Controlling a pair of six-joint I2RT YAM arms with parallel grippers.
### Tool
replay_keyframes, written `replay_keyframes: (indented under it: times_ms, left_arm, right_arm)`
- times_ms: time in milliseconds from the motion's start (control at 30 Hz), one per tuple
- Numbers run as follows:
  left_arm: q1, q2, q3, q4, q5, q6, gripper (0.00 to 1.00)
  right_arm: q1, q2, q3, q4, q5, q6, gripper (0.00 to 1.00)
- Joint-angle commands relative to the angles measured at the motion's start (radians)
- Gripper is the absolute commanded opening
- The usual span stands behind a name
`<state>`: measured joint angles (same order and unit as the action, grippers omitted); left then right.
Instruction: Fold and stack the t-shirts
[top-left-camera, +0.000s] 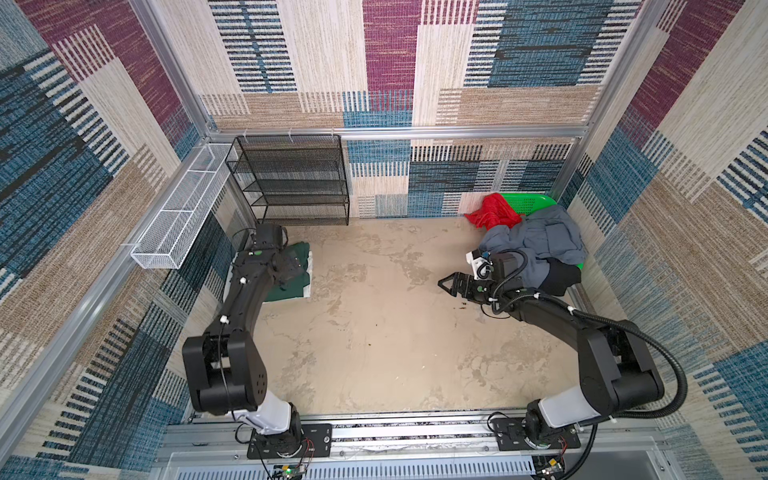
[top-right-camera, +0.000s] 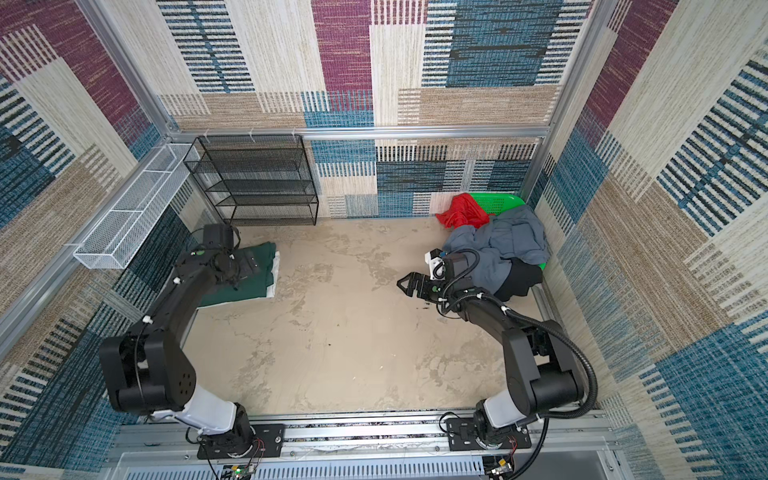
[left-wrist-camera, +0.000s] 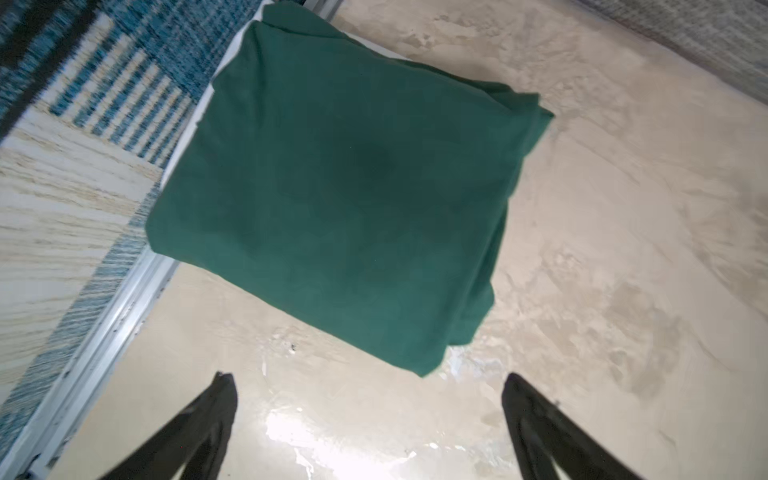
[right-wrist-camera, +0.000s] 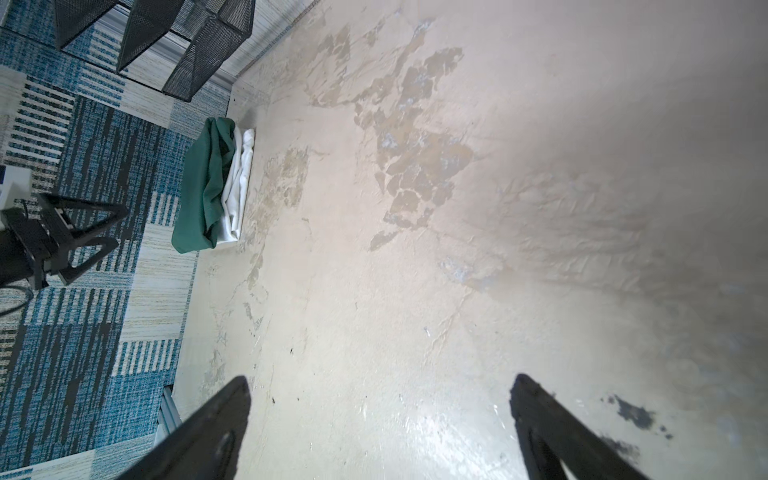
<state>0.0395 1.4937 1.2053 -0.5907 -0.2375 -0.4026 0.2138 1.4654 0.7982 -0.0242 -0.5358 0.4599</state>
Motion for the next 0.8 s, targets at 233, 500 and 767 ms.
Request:
replay_keyframes:
  times_ms: [233, 500, 767]
  left_arm:
    - [-0.084, -0.276, -0.504, 0.641, -0.125, 0.099, 1.00]
    - [-0.084, -0.112, -0.568, 0.801, -0.095, 0.197, 1.00]
    - [-0.082, 0.004, -0.558, 0.927, -0.051, 0.335, 1.00]
  right_arm:
    - [0.000, -0.371, -0.169, 0.189, 0.461, -0.024, 0.99]
    - [0.001, -0.474, -0.340, 0.393, 0.800, -0.157, 0.98]
    - [-0.027, -0.278, -0.450, 0.633, 1.122, -0.265, 0.98]
